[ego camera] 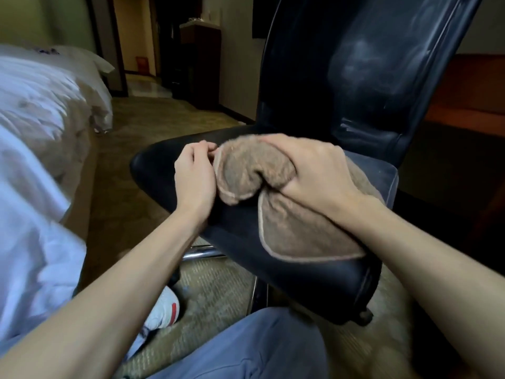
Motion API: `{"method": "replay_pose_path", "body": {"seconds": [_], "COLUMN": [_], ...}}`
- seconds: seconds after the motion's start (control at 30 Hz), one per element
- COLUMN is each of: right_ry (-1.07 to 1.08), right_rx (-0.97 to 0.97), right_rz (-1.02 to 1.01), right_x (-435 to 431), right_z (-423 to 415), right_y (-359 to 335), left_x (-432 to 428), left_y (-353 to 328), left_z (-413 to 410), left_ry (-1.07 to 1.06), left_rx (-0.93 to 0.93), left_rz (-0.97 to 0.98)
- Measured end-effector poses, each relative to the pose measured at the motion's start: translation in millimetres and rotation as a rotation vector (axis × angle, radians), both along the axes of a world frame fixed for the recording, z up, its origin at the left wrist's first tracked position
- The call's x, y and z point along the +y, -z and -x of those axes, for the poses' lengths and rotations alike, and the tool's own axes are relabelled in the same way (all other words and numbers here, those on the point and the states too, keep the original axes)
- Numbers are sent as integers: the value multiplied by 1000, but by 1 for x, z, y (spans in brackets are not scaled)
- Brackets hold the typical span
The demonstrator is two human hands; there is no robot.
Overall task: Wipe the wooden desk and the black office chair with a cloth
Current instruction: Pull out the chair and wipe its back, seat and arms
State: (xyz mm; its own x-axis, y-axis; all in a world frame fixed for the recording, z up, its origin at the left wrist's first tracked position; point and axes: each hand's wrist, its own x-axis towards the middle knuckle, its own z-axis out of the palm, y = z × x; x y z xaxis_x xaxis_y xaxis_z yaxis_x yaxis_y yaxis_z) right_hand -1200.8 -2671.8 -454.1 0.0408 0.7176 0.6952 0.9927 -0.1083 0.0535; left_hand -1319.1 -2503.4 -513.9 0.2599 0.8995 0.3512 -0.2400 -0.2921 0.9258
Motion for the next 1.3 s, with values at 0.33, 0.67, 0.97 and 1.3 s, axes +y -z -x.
{"method": "replay_pose_path", "body": {"seconds": [0.33, 0.67, 0.97, 1.3], "right_ry": [157, -144, -17, 321], "right_rx": [98, -163, -558, -676], "right_rz": [397, 183, 356, 1044], "right_x": [48, -102, -52, 107], "right_z": [1, 32, 105, 168], "right_y": [10, 49, 78, 70], "left_x": [-26, -30, 14, 35], "left_y": [1, -5, -5, -26], "left_z": [2, 3, 19, 48], "left_ry": [-48, -88, 202, 429], "left_rx": [-138, -205, -49, 402], "left_rz": [205, 218, 241, 188]}}
